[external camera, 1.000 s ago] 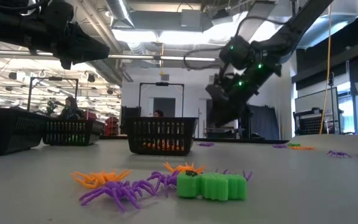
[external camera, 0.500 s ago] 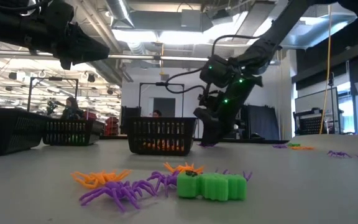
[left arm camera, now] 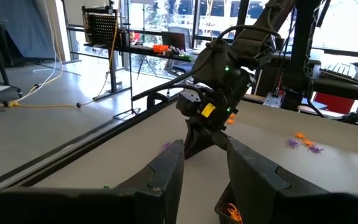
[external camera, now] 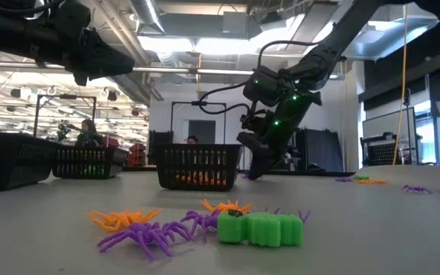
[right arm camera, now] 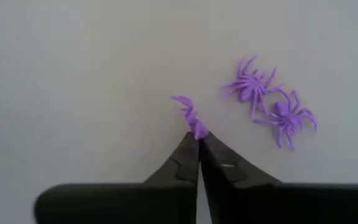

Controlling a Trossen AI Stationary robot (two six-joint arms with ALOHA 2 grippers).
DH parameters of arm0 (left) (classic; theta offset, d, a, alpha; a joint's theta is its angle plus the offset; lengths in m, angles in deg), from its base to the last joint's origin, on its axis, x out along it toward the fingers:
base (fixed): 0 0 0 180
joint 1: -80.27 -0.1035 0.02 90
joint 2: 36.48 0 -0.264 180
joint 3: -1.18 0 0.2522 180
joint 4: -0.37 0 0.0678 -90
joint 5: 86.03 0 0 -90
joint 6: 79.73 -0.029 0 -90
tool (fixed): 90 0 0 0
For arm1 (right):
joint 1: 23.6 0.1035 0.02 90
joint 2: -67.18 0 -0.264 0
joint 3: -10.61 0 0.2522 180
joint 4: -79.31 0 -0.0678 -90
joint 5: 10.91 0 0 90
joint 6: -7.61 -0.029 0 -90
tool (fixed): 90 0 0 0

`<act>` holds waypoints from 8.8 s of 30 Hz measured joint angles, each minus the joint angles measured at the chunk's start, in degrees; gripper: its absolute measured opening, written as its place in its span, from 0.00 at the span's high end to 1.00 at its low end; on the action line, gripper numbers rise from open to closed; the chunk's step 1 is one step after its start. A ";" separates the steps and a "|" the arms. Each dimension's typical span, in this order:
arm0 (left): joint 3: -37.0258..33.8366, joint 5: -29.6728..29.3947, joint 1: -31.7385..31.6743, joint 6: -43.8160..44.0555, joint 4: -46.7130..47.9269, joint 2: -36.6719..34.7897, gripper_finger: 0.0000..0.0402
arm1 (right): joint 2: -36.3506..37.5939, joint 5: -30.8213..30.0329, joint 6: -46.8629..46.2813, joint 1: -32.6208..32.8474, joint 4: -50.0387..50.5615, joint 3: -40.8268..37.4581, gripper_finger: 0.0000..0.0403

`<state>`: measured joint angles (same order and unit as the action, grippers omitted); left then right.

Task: Sort Halloween decoration
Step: Put the purple spider toy into the bottom left black basket

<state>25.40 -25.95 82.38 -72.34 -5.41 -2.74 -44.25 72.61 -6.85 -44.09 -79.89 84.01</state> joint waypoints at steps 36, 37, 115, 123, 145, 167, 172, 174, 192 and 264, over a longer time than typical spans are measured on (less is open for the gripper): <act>0.07 12.94 4.41 -6.81 -18.35 14.72 0.71 | 12.49 -3.88 3.98 20.58 -5.94 11.31 1.00; 0.07 12.92 4.64 -7.38 -19.77 15.68 0.71 | 12.47 -3.83 3.98 20.50 -6.04 11.30 1.00; 29.13 -4.41 24.06 29.40 46.05 23.87 1.00 | 12.61 -0.93 2.80 21.28 16.68 14.19 0.57; 25.56 -2.05 33.20 47.23 55.10 26.86 1.00 | 12.61 -0.38 5.60 21.75 9.00 14.23 0.58; 25.55 24.78 33.29 41.01 67.24 26.51 1.00 | 12.61 -0.45 7.38 21.64 7.74 14.23 0.58; 25.53 11.84 33.27 40.02 63.15 26.48 1.00 | 12.61 -0.40 7.30 21.64 6.07 14.21 0.58; 25.53 11.80 33.27 40.04 63.15 26.48 1.00 | 12.61 -0.40 7.36 21.64 5.22 14.21 0.58; 25.53 11.80 33.27 40.03 63.14 26.48 1.00 | 12.61 -0.40 7.51 21.64 4.46 14.21 0.58; 25.53 14.29 33.27 40.04 62.96 26.48 1.00 | 12.58 -0.38 7.72 21.64 3.96 14.21 0.58; 27.17 17.39 29.51 26.53 60.16 26.51 0.67 | 2.35 6.90 11.26 -10.56 6.61 3.15 0.58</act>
<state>52.57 -8.55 111.88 -45.82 54.75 23.77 -41.90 79.51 4.41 -54.64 -73.28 87.16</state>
